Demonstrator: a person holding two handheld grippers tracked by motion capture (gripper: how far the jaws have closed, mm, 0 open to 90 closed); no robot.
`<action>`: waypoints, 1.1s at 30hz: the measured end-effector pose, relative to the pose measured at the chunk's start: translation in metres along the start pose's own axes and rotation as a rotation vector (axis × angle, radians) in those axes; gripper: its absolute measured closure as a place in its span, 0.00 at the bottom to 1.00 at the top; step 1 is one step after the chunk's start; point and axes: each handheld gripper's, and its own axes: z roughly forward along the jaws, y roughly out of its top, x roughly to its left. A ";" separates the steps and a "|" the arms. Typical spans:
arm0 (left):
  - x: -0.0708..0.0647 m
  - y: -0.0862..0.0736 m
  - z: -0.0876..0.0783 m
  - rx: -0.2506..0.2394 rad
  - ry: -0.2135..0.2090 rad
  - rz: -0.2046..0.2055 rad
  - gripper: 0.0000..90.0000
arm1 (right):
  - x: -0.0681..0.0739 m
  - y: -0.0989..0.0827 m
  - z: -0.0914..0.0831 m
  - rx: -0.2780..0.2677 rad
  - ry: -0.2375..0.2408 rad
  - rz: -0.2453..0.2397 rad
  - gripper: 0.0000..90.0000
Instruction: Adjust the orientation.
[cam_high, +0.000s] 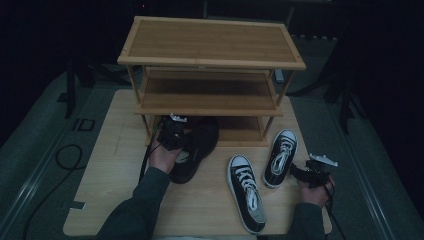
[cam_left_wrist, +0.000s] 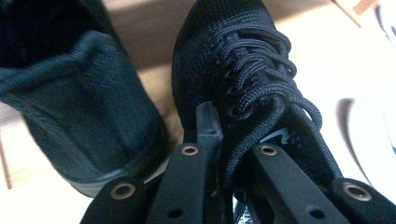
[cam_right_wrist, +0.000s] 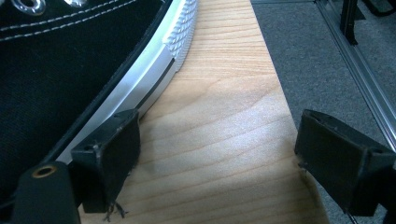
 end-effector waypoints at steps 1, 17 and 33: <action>0.001 0.000 0.001 -0.004 0.008 -0.008 0.97 | 0.000 0.000 0.000 0.000 0.000 0.000 0.16; 0.001 0.006 0.016 -0.071 0.116 -0.066 0.96 | 0.000 0.000 0.000 0.000 0.000 0.000 0.16; 0.006 0.002 0.002 -0.112 0.049 -0.067 0.65 | 0.000 0.000 0.000 0.000 0.000 0.000 0.16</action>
